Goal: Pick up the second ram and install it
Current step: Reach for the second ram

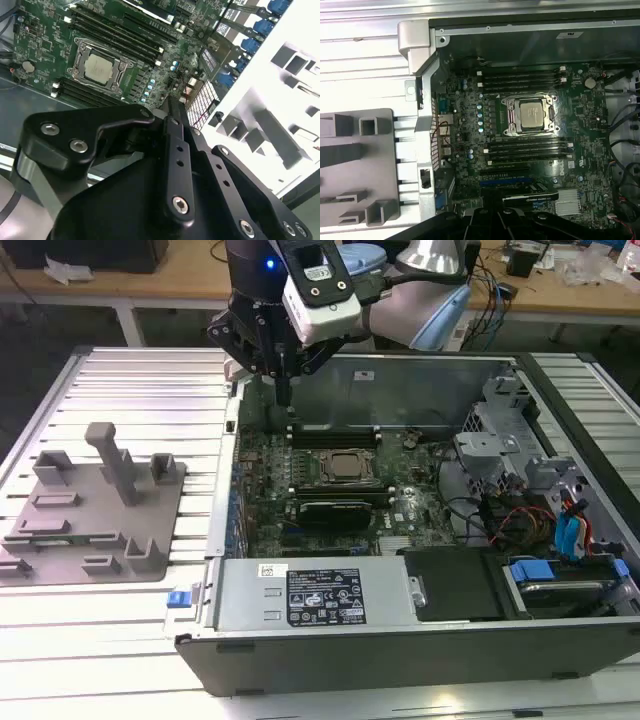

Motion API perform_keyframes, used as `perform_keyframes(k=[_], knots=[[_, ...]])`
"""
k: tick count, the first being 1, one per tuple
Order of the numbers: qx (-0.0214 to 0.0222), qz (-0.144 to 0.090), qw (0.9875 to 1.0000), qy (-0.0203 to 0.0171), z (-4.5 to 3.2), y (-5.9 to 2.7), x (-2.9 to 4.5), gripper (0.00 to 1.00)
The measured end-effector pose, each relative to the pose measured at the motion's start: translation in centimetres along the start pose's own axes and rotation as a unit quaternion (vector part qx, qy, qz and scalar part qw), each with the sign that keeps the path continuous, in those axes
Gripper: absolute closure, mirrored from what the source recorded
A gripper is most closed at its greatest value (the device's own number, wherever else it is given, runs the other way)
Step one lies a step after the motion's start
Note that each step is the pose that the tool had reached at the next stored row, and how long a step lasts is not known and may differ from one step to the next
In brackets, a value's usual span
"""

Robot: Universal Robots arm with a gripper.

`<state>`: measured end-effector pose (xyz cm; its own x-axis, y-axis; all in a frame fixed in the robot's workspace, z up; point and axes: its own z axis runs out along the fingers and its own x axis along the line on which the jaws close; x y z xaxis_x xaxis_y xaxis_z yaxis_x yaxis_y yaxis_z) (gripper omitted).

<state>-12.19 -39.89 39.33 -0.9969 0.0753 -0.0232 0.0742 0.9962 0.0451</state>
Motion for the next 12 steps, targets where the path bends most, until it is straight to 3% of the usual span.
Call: perform_keyframes(k=[12], knots=[[0.0,0.0,1.0,0.0,-0.01,-0.02,0.31,0.92]])
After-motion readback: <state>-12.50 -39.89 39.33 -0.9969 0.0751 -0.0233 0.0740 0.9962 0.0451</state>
